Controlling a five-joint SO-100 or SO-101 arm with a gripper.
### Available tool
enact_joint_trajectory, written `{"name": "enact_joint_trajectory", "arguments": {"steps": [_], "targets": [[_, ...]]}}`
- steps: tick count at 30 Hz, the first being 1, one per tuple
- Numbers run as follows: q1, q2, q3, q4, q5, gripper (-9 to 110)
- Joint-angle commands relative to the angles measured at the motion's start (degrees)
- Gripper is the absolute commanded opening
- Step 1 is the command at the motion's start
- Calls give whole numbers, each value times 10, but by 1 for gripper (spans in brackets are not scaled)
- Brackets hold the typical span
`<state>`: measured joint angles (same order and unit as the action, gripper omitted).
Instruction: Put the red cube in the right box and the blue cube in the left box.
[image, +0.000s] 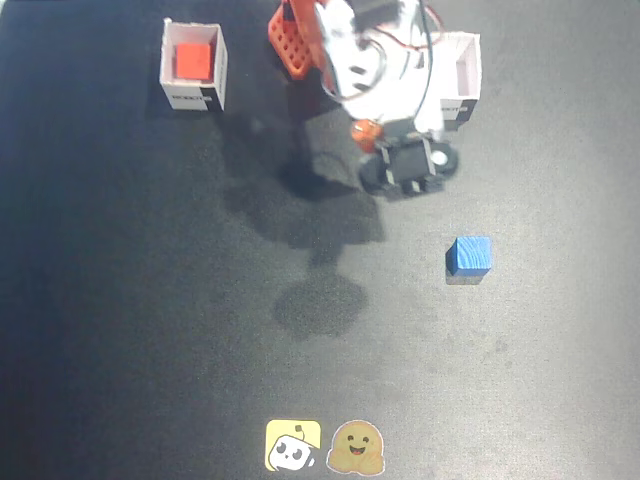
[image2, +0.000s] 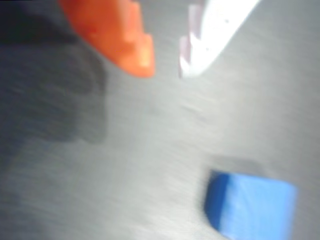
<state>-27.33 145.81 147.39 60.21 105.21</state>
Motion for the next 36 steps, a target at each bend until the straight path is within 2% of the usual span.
{"name": "enact_joint_trajectory", "arguments": {"steps": [1,8,22,36], "targets": [[-15,-40,-36,-39,31,4],[-45,-187,-130,-63,74,7],[-72,-369,-201,-177,110,17],[-98,-483,-244,-244,135,21]]}}
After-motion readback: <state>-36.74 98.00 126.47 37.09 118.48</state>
